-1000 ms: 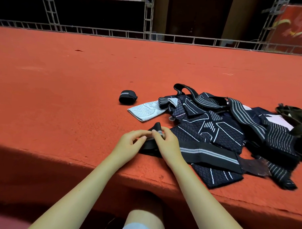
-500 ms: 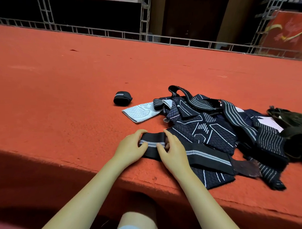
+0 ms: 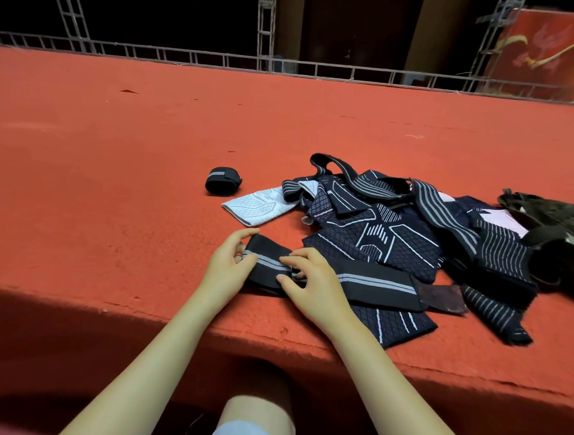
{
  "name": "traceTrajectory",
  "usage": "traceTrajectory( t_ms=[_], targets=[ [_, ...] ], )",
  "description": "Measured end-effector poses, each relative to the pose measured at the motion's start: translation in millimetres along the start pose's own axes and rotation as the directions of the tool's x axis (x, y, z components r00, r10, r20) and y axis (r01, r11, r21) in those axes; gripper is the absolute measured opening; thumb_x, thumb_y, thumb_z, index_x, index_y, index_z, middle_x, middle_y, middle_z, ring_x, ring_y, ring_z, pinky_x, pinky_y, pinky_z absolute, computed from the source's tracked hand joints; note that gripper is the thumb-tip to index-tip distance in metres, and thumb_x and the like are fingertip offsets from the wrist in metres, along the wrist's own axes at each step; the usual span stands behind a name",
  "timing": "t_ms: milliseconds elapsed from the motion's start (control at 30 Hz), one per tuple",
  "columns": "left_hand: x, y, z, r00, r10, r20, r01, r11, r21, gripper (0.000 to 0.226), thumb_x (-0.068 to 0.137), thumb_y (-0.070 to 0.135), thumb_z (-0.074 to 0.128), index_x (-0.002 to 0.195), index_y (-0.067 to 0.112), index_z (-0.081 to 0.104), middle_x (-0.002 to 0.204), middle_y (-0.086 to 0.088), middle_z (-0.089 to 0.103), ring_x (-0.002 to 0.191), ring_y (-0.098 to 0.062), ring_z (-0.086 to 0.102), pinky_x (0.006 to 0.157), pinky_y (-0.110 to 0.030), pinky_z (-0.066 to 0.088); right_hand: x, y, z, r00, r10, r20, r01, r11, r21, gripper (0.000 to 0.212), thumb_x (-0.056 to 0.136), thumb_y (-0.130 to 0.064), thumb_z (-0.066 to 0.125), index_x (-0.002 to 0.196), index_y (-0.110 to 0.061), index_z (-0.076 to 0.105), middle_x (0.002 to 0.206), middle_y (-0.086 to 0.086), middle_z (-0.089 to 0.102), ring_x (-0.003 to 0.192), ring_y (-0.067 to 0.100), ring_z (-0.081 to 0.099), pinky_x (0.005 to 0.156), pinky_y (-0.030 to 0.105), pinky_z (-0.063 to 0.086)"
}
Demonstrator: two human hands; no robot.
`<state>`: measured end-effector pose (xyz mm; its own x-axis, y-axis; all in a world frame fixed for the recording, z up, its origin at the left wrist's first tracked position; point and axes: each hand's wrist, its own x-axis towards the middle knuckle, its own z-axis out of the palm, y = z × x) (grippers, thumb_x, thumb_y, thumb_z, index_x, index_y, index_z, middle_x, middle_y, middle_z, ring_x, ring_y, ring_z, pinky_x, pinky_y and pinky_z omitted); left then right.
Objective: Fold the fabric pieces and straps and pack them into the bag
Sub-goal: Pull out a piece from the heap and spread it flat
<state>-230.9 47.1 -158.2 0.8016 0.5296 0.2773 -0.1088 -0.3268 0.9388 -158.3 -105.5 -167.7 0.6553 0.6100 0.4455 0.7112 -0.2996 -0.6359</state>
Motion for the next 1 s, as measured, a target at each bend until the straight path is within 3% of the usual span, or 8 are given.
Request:
traceTrajectory(
  t_ms=[167,300,367,467,567,667,800,1000],
  targets=[
    [-2,2,-1,0.999,0.033,0.027,-0.032,0.999,-0.039,0.033,0.091,0.011,0.054,0.120,0.026,0.056,0.084,0.005,0.059,0.072,0.002,0.056,0.070,-0.012,0.045,-2,-2,-3,1.000,-0.002,0.009,0.001,0.998,0.065,0.018,0.083,-0.017,0.069,0.101,-0.017,0.071,0.101,-0.005,0.056,0.092,0.009,0.056,0.087,0.022,0.047],
    [-2,5,4,0.982,0.054,0.181,-0.046,0.998,-0.046,0.024,0.095,0.020,0.044,0.109,0.033,0.058,0.097,0.007,0.066,0.081,-0.006,0.062,0.070,-0.017,0.050,0,-4,-5,0.998,0.067,-0.008,-0.065,0.993,0.095,0.022,0.091,-0.025,0.057,0.112,-0.019,0.060,0.101,-0.004,0.064,0.087,0.008,0.061,0.084,0.028,0.049],
    [-4,3,5,0.961,0.083,0.264,-0.102,0.993,0.058,0.033,0.096,0.011,0.047,0.112,0.039,0.057,0.103,0.004,0.067,0.085,-0.006,0.062,0.072,-0.017,0.049,0,-5,-6,0.987,0.155,-0.038,-0.145,0.972,0.184,0.032,0.094,-0.035,0.047,0.123,-0.022,0.051,0.097,-0.003,0.067,0.087,0.013,0.064,0.085,0.034,0.050],
    [-4,-2,6,0.932,0.141,0.333,-0.237,0.934,0.266,0.038,0.093,0.019,0.053,0.124,0.042,0.053,0.099,0.003,0.064,0.091,-0.005,0.058,0.081,-0.016,0.044,0,-8,-10,0.970,0.228,-0.086,-0.200,0.947,0.253,0.043,0.095,-0.042,0.041,0.132,-0.021,0.044,0.082,-0.008,0.065,0.084,0.017,0.065,0.084,0.036,0.048],
    [-2,-1,9,0.927,0.133,0.351,-0.255,0.909,0.330,0.038,0.093,0.023,0.057,0.123,0.044,0.052,0.093,0.002,0.058,0.082,-0.001,0.053,0.074,-0.008,0.038,1,-10,-18,0.948,0.314,-0.058,-0.283,0.910,0.302,0.039,0.098,-0.039,0.044,0.131,-0.019,0.049,0.085,-0.011,0.064,0.085,0.017,0.066,0.088,0.039,0.049],
    [-2,-1,15,0.924,0.104,0.367,-0.241,0.905,0.350,0.035,0.089,0.029,0.061,0.120,0.045,0.055,0.086,0.004,0.051,0.076,0.000,0.049,0.074,-0.007,0.035,5,-7,-38,0.927,0.374,-0.028,-0.365,0.917,0.160,0.040,0.095,-0.043,0.047,0.126,-0.019,0.054,0.098,-0.005,0.065,0.093,0.019,0.063,0.091,0.038,0.048],
    [1,0,28,0.926,0.087,0.366,-0.274,0.822,0.499,0.039,0.080,0.046,0.057,0.119,0.047,0.056,0.084,0.007,0.051,0.084,-0.011,0.050,0.082,-0.024,0.040,7,0,-64,0.934,0.355,0.034,-0.342,0.918,-0.200,0.038,0.091,-0.041,0.054,0.123,-0.021,0.054,0.094,-0.007,0.062,0.098,0.016,0.059,0.083,0.030,0.043],
    [5,12,37,0.928,0.021,0.373,-0.238,0.802,0.547,0.047,0.076,0.044,0.054,0.123,0.044,0.050,0.083,0.009,0.052,0.079,-0.014,0.050,0.076,-0.030,0.043,-11,20,-56,0.971,0.237,-0.014,-0.237,0.961,-0.143,0.049,0.087,-0.034,0.062,0.133,-0.024,0.050,0.094,-0.009,0.057,0.077,0.005,0.046,0.075,0.024,0.038]
  ],
)
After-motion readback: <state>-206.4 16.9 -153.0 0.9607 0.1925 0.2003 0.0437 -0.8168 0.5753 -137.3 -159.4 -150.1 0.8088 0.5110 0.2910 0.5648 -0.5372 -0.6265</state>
